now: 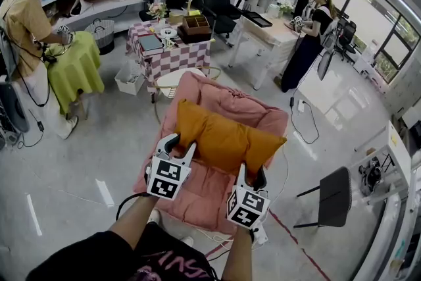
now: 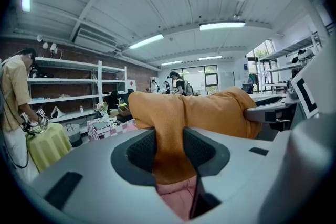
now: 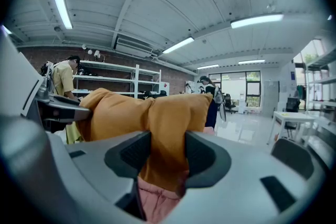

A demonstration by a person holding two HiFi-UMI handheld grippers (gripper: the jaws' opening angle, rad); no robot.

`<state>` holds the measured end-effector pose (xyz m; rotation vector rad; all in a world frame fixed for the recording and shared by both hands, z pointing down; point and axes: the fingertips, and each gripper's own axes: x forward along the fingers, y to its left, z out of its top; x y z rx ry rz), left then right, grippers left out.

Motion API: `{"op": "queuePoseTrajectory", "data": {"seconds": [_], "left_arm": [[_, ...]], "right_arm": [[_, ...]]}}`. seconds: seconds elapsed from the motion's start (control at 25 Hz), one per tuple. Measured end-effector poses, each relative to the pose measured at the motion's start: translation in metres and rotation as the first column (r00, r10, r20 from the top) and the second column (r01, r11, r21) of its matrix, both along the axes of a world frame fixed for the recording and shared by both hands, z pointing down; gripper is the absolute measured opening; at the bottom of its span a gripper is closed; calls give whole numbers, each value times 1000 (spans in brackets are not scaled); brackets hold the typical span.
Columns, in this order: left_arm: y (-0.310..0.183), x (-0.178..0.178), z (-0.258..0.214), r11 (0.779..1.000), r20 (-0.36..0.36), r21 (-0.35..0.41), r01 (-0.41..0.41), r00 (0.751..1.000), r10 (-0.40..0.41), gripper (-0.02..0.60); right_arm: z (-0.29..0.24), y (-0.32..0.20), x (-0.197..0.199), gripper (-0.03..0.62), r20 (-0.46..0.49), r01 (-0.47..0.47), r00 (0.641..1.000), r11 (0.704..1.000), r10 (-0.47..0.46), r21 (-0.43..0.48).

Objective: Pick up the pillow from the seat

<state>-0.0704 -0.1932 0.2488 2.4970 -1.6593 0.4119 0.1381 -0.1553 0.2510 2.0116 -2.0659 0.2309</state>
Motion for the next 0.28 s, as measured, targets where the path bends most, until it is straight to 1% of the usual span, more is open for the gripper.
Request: {"op": "queuePoseTrajectory", "data": {"seconds": [0.28], "left_arm": [[-10, 1, 7, 1000, 1, -3, 0, 1000, 0, 156]], "right_arm": [[6, -11, 1, 218, -1, -2, 1000, 1000, 2, -5]]}}
